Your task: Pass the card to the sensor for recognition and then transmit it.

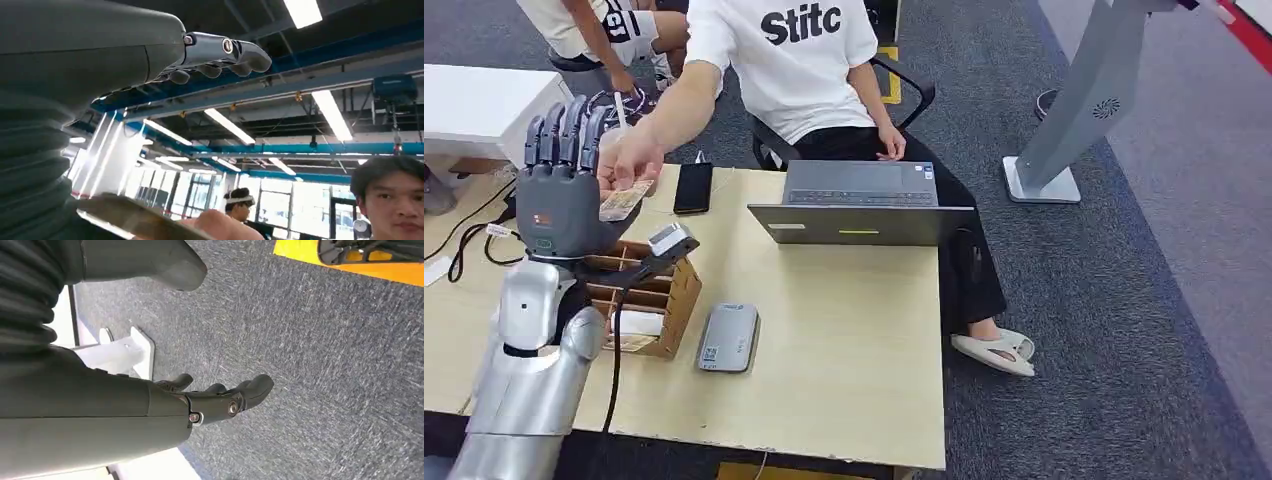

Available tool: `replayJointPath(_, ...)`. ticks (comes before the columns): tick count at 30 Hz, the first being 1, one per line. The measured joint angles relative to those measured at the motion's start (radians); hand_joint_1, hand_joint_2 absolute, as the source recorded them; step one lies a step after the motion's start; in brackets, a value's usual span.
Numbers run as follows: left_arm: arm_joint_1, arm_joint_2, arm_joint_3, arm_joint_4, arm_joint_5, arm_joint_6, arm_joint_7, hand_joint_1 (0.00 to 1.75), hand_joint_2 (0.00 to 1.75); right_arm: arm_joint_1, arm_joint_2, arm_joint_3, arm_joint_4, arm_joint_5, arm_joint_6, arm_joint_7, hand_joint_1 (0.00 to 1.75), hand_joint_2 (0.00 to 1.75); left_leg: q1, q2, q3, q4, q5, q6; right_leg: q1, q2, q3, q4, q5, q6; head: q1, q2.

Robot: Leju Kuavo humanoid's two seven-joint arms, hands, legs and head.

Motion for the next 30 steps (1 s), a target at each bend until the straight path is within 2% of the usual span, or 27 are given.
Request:
replayJointPath(2,-0.01,0.002,-0.012,0.01,-0.019,0.001,0.009,1.75,1.75,0.0,0.0,0.0,0.0,0.002,0.004,0.0,0.0,1.75,0.0,0.0,0.0,0.0,0.0,0.0,0.0,0.0,0.0,0.0,0.0,0.0,0.0,0.0)
replayJointPath(4,-0.043,0.016,-0.068,0.063,-0.123,0.008,0.062,1.75,1.75,0.0,0.002,0.0,0.0,0.011,0.014,0.0,0.0,1.75,0.0,0.0,0.0,0.0,0.0,0.0,0.0,0.0,0.0,0.0,0.0,0.0,0.0,0.0)
replayJointPath(5,-0.047,0.018,-0.075,0.071,-0.138,0.008,0.071,1.75,1.75,0.0,0.002,0.0,0.0,0.012,0.017,-0.002,0.0,1.75,0.0,0.0,0.0,0.0,0.0,0.0,0.0,0.0,0.0,0.0,0.0,0.0,0.0,0.0)
replayJointPath(14,-0.074,0.026,-0.101,0.12,-0.142,0.01,0.083,1.75,1.75,0.0,0.002,-0.001,0.0,0.01,0.024,-0.009,0.0,1.75,0.0,0.0,-0.002,0.0,0.0,0.0,0.0,0.0,-0.002,0.0,0.0,0.0,0.0,0.0)
replayJointPath(30,-0.085,0.027,-0.105,0.145,-0.143,0.011,0.084,1.75,1.75,0.0,0.002,-0.002,0.0,0.006,0.024,-0.018,0.0,1.75,0.0,0.0,-0.002,0.0,0.0,0.0,0.0,0.0,-0.002,0.0,0.0,0.0,0.0,0.0)
